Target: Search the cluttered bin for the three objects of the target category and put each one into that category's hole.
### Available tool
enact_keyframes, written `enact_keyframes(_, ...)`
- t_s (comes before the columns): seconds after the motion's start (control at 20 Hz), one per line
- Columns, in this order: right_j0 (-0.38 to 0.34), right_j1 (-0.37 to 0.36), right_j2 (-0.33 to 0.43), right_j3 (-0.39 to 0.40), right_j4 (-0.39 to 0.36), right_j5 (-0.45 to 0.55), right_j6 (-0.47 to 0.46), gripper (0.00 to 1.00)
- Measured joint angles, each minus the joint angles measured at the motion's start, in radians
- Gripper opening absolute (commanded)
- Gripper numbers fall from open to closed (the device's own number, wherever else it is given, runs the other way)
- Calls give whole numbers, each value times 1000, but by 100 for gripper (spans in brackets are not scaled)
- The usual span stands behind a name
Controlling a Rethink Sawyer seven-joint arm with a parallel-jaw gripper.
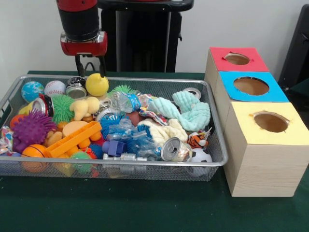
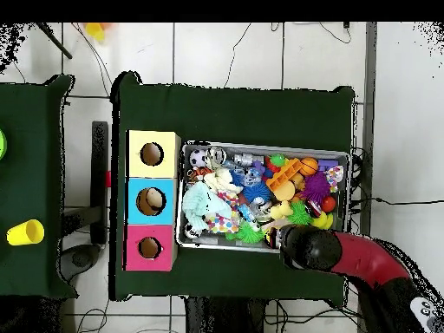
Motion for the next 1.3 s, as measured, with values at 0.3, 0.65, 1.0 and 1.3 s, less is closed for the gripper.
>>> enact_keyframes(0.3,-41,60,0,-81,-10,0,0,100)
enact_keyframes(0.65,-47,156,0,-200,-32,-6,0,100)
enact_keyframes(1.0,-1,196,-17,-251,-41,-20,0,100)
enact_keyframes(1.3,61,180,-41,-248,-41,-30,0,100)
